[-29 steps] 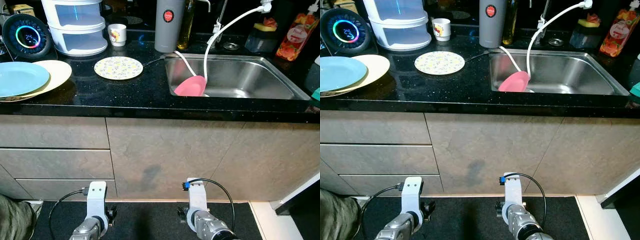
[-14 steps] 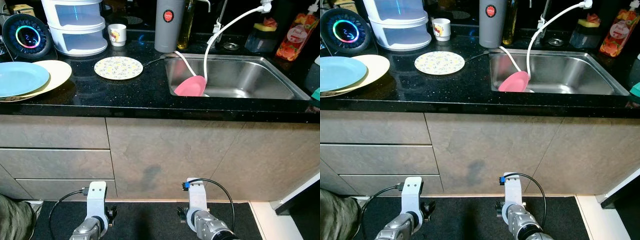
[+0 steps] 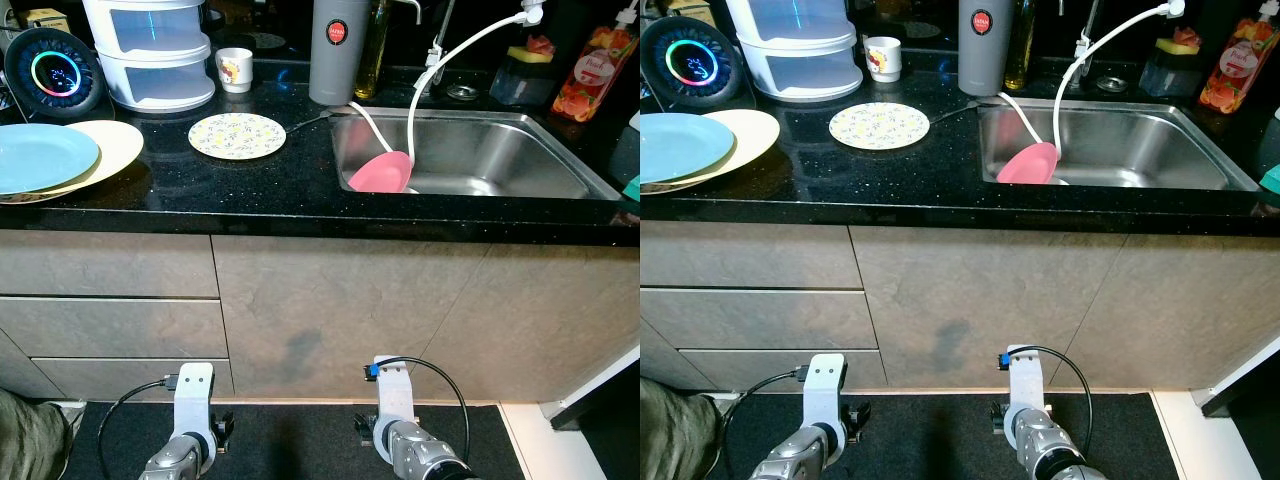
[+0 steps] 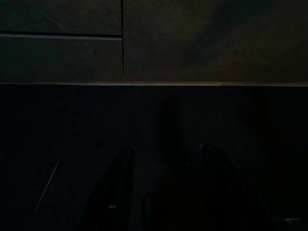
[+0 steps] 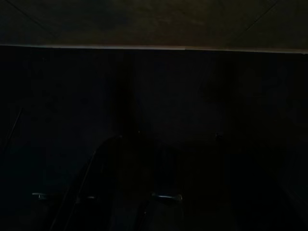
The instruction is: Kitchen organization
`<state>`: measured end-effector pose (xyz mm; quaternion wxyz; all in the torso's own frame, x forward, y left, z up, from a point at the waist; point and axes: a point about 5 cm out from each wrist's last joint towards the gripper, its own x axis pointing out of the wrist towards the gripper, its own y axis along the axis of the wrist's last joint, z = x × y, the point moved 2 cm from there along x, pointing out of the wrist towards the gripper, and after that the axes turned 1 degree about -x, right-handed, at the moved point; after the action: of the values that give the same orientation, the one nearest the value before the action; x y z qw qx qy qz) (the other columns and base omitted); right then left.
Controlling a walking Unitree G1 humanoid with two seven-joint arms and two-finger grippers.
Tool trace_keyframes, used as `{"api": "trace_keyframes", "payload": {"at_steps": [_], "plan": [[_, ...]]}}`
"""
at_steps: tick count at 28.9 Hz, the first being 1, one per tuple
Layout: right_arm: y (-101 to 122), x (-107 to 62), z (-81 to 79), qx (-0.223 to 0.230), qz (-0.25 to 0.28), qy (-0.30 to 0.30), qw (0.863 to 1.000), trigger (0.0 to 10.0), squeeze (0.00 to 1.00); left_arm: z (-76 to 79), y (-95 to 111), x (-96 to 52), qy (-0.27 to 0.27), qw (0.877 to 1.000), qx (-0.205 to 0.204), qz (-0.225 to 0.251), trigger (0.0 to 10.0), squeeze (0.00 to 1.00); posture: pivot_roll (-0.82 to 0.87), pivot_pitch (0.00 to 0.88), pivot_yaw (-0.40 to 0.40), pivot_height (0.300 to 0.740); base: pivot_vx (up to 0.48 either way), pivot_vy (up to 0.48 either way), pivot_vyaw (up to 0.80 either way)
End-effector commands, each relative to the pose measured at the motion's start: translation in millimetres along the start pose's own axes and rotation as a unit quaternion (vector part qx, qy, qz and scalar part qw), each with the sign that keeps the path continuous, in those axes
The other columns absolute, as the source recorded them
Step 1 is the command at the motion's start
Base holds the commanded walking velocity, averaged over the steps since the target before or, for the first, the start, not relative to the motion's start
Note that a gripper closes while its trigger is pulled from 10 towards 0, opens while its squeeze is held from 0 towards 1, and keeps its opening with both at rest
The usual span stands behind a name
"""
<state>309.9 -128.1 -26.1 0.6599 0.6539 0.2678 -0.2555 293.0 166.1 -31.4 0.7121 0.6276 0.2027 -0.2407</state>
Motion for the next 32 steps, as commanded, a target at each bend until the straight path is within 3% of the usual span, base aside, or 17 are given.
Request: {"api": "trace_keyframes", "payload": {"at_steps": [1,32], "plan": [[-11.0,-0.6,0.9,0.006,-0.018,-0.001,1.000,10.0,0.00,3.5,-10.4,-1.1,-0.004,1.000,-0.004,-0.014,10.0,0.00,-0.01,0.138,-0.033,0.740,0.000,0.000,0.00],[-9.1,-0.5,-5.2,0.018,-0.019,0.006,1.000,10.0,0.00,-3.0,-6.2,-0.9,0.004,1.000,0.007,-0.013,10.0,0.00,0.02,0.149,-0.039,0.740,0.000,0.000,0.00]]}}
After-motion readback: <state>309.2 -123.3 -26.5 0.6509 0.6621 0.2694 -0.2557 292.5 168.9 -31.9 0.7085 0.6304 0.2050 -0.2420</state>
